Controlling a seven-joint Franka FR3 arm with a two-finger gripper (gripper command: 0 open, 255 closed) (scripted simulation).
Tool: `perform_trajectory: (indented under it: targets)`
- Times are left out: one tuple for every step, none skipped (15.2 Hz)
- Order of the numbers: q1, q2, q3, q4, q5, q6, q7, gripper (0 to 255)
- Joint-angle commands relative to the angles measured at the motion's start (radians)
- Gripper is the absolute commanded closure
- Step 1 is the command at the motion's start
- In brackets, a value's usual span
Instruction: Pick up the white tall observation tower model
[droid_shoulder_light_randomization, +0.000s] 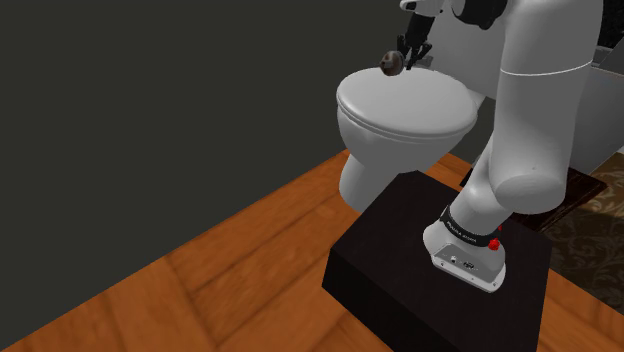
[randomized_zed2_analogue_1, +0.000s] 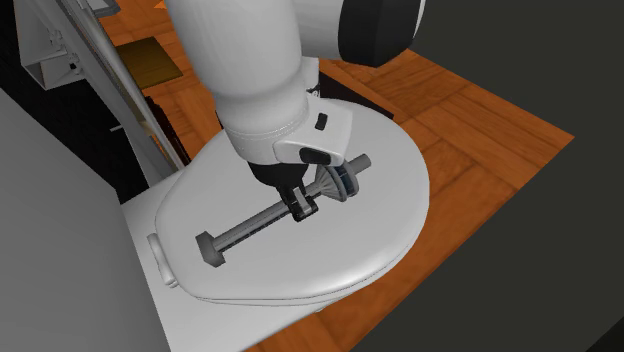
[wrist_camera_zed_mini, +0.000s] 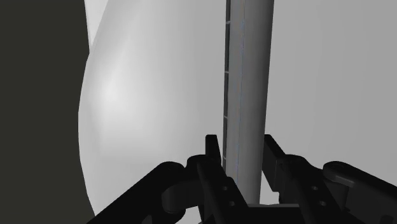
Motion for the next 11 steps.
perform_trajectory:
  targets:
    - [0.005, -0.009, -0.007, 0.016, -0.01, -0.02, 0.008, 255]
    - [0.005, -0.013, -0.01, 0.026, -0.014, -0.031, 0.012, 255]
    - [0.006, -0.016, -0.013, 0.037, -0.018, -0.043, 0.015, 255]
    - [0.006, -0.019, -0.015, 0.048, -0.021, -0.054, 0.018, 255]
    - [0.005, -0.022, -0.017, 0.059, -0.025, -0.066, 0.021, 255]
    - [0.005, -0.024, -0.019, 0.071, -0.028, -0.078, 0.024, 255]
    - [0.004, -0.026, -0.021, 0.083, -0.031, -0.09, 0.027, 255]
    - [0.002, -0.028, -0.022, 0.095, -0.033, -0.103, 0.03, 255]
    - [0.0, -0.03, -0.023, 0.107, -0.036, -0.115, 0.033, 255]
    - [-0.002, -0.031, -0.024, 0.12, -0.038, -0.128, 0.035, 255]
    - [-0.004, -0.032, -0.025, 0.133, -0.039, -0.141, 0.038, 255]
